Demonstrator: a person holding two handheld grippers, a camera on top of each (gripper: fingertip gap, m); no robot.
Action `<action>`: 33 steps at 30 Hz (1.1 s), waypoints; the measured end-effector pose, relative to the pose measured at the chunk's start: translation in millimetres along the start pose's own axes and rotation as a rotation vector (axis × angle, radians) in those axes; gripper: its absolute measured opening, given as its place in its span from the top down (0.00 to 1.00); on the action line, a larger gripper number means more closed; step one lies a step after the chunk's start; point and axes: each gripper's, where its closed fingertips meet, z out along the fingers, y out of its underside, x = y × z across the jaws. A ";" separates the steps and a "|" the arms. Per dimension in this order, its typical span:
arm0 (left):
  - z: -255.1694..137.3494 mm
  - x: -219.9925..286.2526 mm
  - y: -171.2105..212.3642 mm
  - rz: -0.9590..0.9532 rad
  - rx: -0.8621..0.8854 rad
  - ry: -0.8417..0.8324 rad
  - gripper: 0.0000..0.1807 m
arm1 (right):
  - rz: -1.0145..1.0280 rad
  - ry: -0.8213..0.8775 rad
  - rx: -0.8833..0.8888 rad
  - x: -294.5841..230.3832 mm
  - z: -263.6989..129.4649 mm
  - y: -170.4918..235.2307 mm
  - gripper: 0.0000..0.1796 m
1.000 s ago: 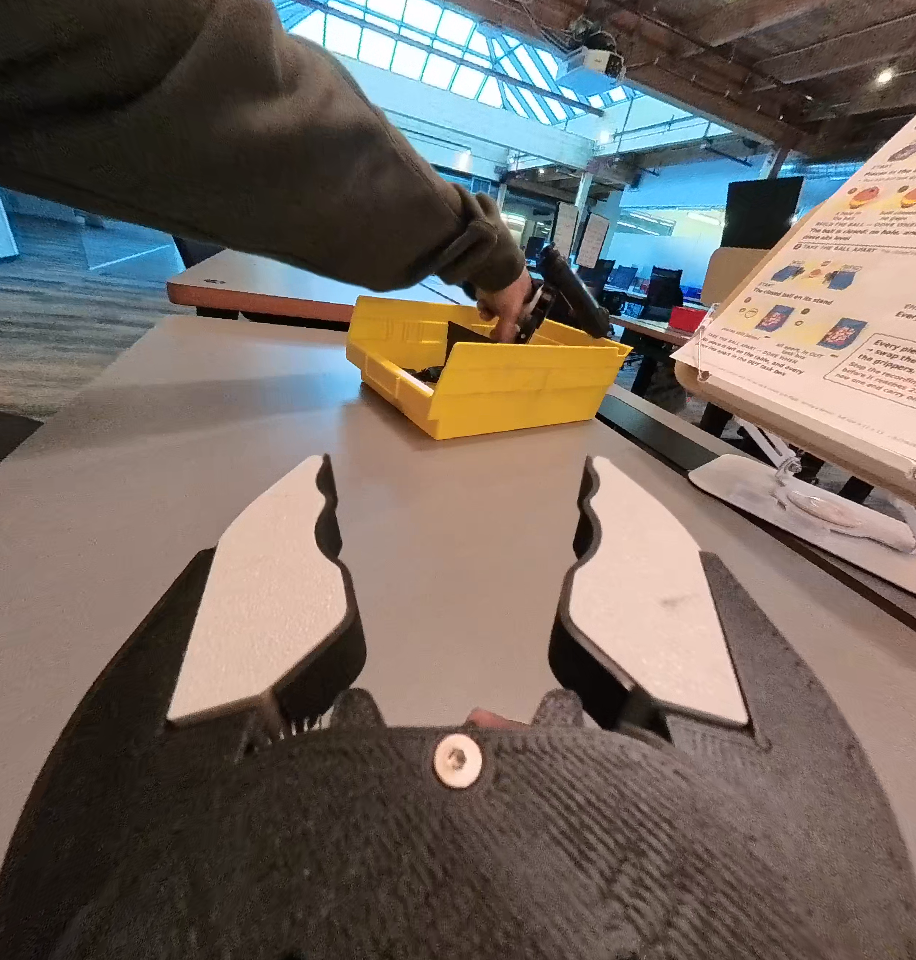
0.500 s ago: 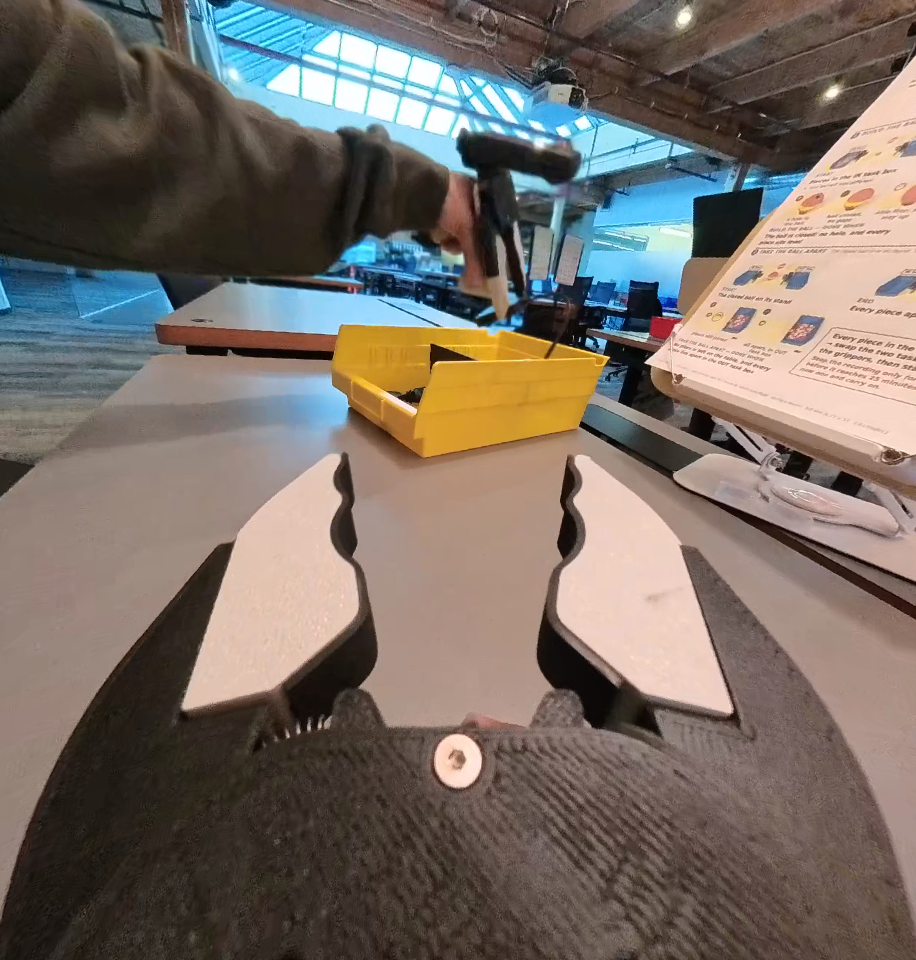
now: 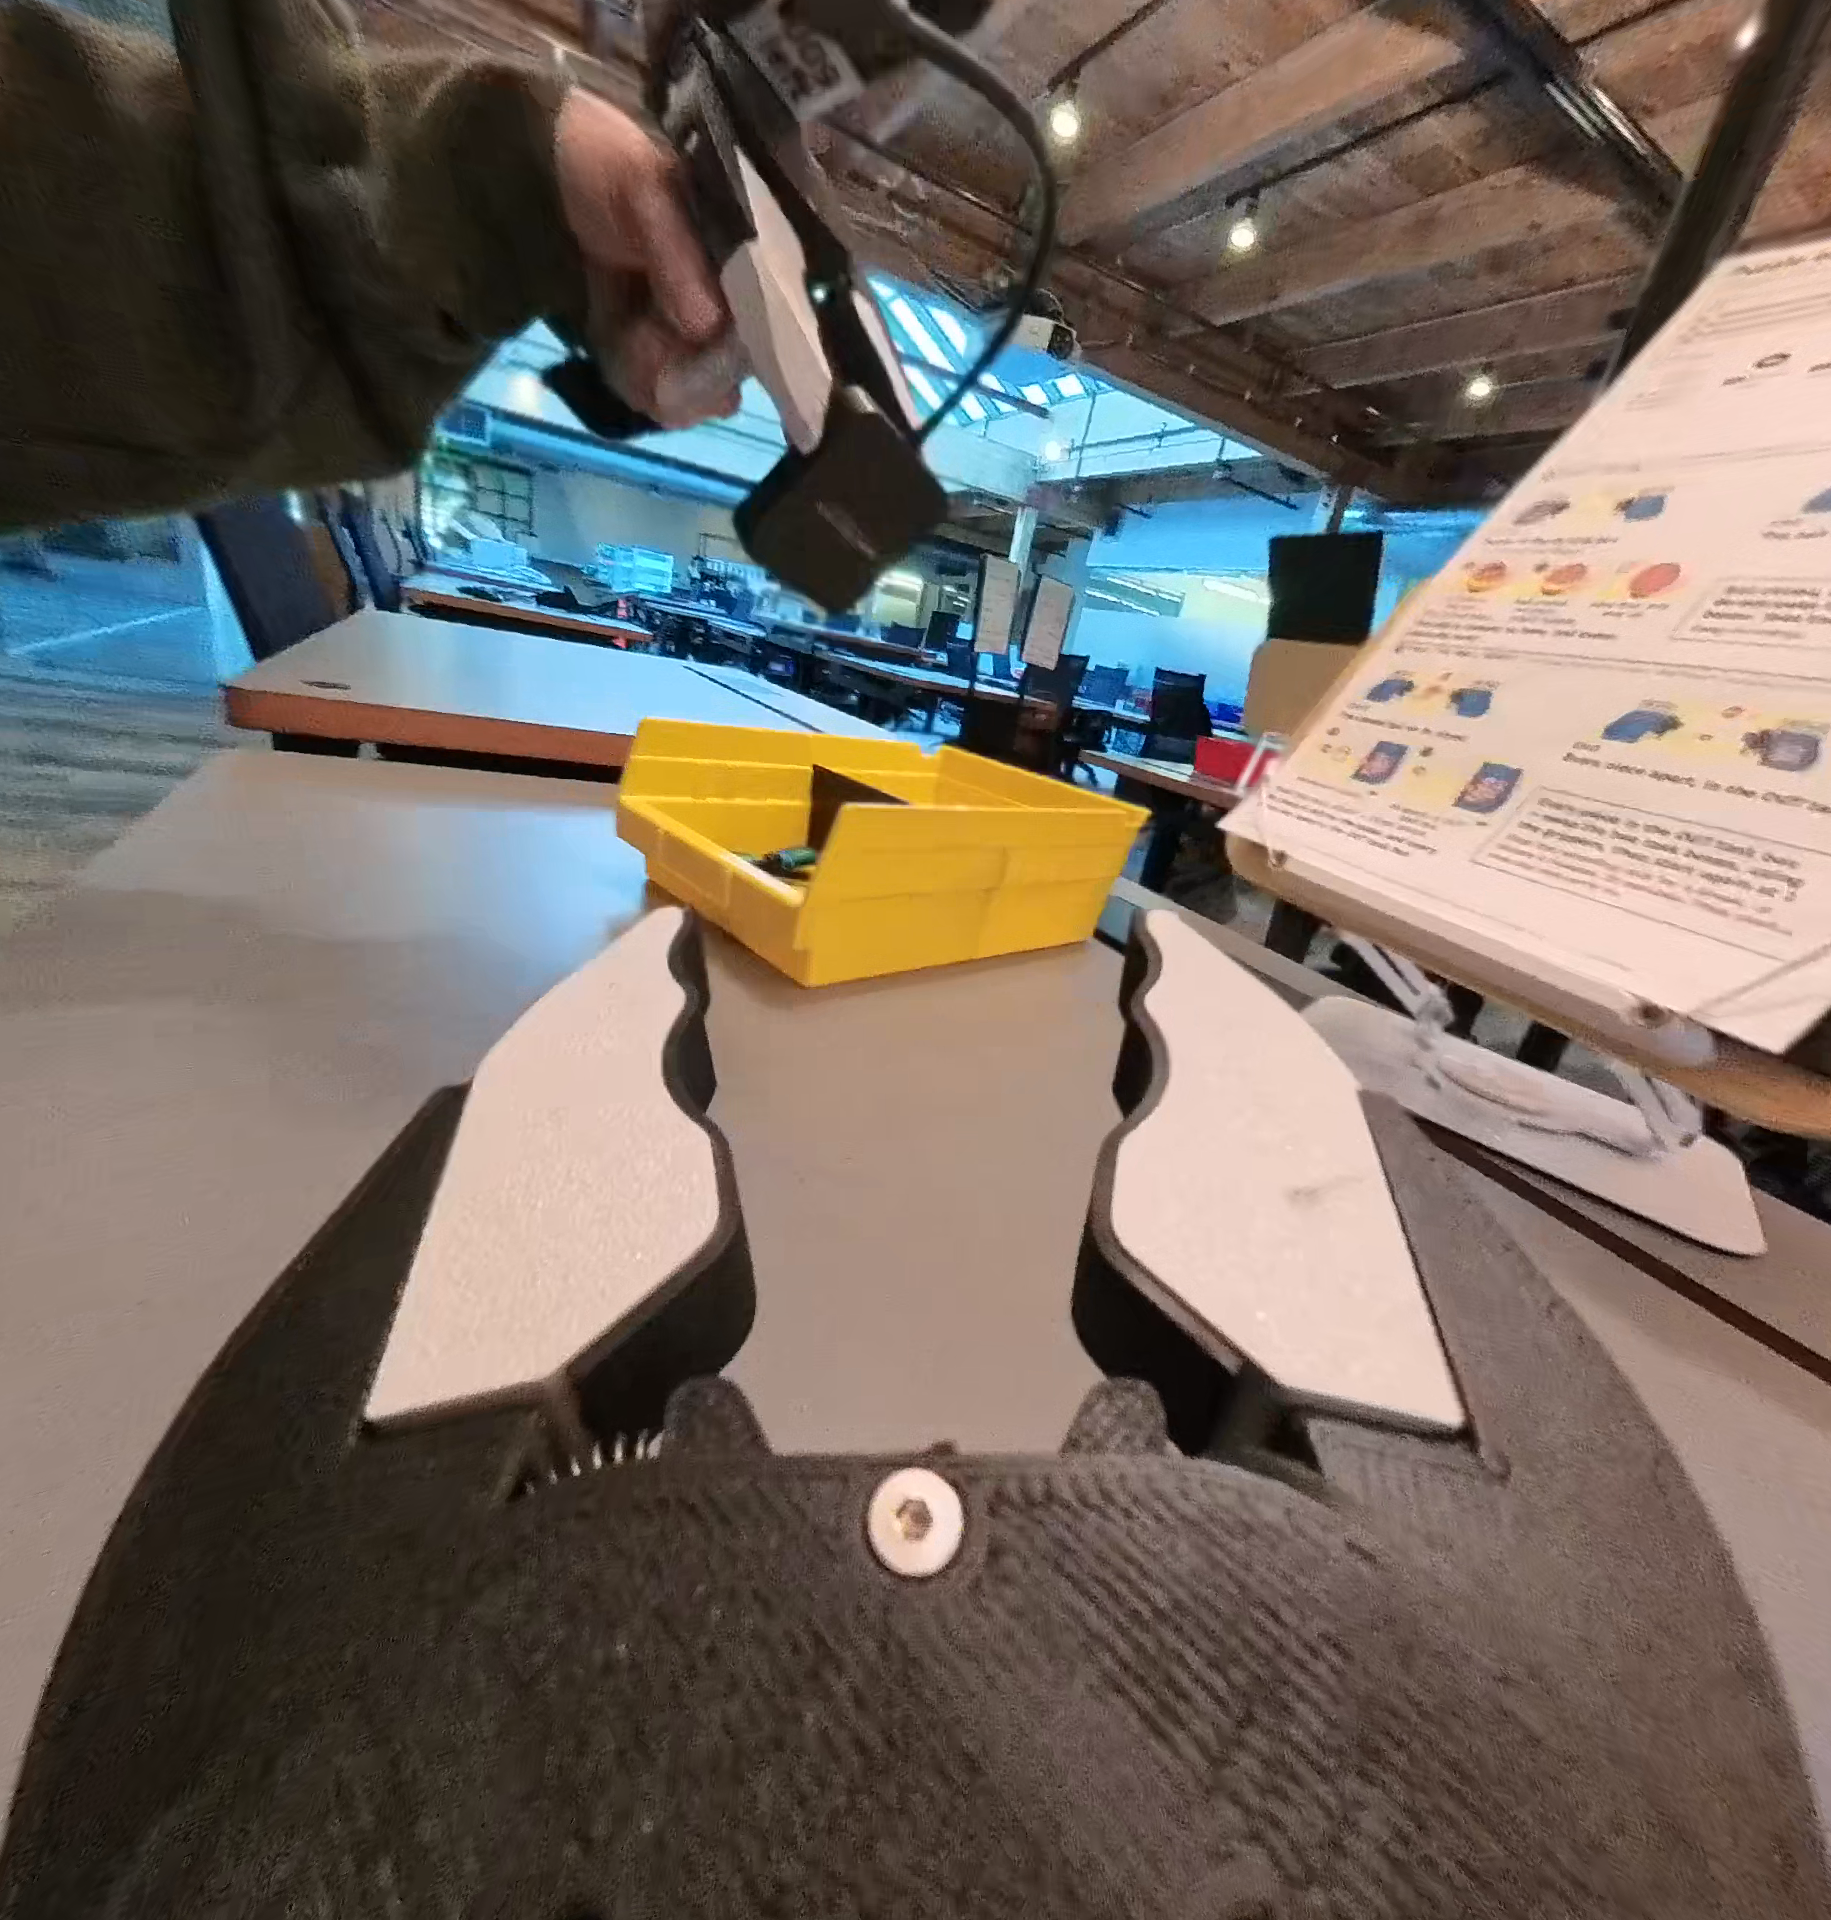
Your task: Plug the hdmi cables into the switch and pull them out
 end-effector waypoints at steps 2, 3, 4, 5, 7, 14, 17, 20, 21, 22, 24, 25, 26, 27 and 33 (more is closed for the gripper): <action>20.8 36.9 -1.7 0.013 0.004 0.096 0.64 | -0.046 0.000 0.008 -12.8 6.5 -9.4 0.55; 29.9 54.0 -4.3 0.013 0.010 0.137 0.64 | -0.088 0.015 0.007 -18.2 9.5 -14.5 0.54; 38.1 70.3 -6.0 0.014 0.005 0.180 0.64 | -0.135 0.028 0.017 -27.4 10.5 -23.1 0.53; 45.4 84.7 -6.4 0.023 -0.011 0.217 0.64 | -0.180 0.037 0.028 -36.0 10.9 -30.7 0.52; 56.8 106.1 -4.6 0.078 -0.056 0.261 0.64 | -0.259 0.021 0.031 -51.3 13.5 -40.5 0.52; 71.0 166.5 -0.4 0.554 -0.077 0.354 0.64 | 0.692 -0.384 0.160 -56.4 -10.9 -62.6 0.49; 78.5 186.1 -3.4 0.824 -0.037 0.320 0.64 | 1.103 -0.618 0.208 -60.9 -22.5 -72.8 0.56; 85.4 196.6 -6.3 1.027 -0.035 0.250 0.64 | 1.195 -0.668 0.089 -77.9 -17.5 -63.7 0.49; 86.8 199.8 -6.1 1.081 -0.038 0.240 0.65 | 1.197 -0.696 0.075 -84.1 -17.1 -64.4 0.48; 88.4 202.1 -6.2 1.123 -0.039 0.229 0.65 | 1.210 -0.718 0.079 -87.2 -17.5 -67.1 0.48; 91.8 202.5 -5.2 1.167 -0.055 0.208 0.65 | 1.252 -0.779 0.136 -88.9 -19.6 -77.0 0.51; 93.4 202.4 -4.3 1.179 -0.059 0.205 0.65 | 1.269 -0.783 0.147 -87.9 -19.3 -78.1 0.54; 94.9 202.6 -4.9 1.190 -0.049 0.199 0.65 | 1.282 -0.769 0.149 -86.7 -17.3 -75.8 0.56; 96.1 202.3 -4.6 1.197 -0.044 0.198 0.65 | 1.269 -0.762 0.156 -86.0 -17.2 -73.9 0.60; 99.4 188.5 -0.5 1.125 -0.051 0.147 0.64 | 1.142 -0.708 0.169 -79.3 -10.6 -67.4 0.60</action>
